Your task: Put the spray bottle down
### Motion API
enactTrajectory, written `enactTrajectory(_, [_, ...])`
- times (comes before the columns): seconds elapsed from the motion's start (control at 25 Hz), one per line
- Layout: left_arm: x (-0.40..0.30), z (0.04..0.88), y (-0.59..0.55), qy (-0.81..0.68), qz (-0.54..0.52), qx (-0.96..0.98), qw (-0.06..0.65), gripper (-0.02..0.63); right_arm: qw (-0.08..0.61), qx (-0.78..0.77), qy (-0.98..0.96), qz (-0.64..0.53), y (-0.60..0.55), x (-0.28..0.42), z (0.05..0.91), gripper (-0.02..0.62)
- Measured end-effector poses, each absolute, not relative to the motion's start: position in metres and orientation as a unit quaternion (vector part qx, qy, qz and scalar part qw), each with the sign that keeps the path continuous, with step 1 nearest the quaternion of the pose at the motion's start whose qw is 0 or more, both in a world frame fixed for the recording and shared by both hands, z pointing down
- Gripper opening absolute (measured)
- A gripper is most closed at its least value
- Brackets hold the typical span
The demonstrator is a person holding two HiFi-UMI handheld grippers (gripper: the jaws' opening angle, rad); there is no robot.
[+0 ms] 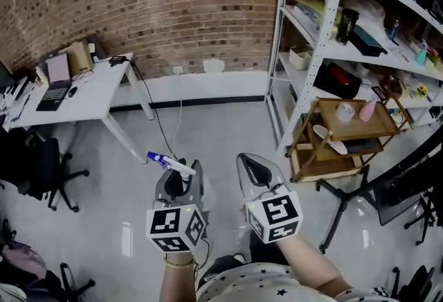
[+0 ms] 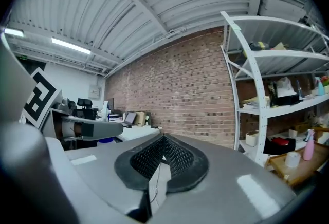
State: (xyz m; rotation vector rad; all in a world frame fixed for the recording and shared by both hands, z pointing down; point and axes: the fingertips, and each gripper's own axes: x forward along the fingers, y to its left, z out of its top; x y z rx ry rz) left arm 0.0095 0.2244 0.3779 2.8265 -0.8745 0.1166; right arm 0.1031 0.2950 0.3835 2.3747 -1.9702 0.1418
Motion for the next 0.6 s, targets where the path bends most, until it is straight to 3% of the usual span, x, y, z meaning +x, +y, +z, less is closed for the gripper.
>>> enactTrajectory(0.6, [-0.034, 0.366, 0.045, -0.47, 0.016, 0.878, 0.086, 0.126, 0.031, 0.615, -0.787, 0.029, 0.058, 0.081, 0.368, -0.002])
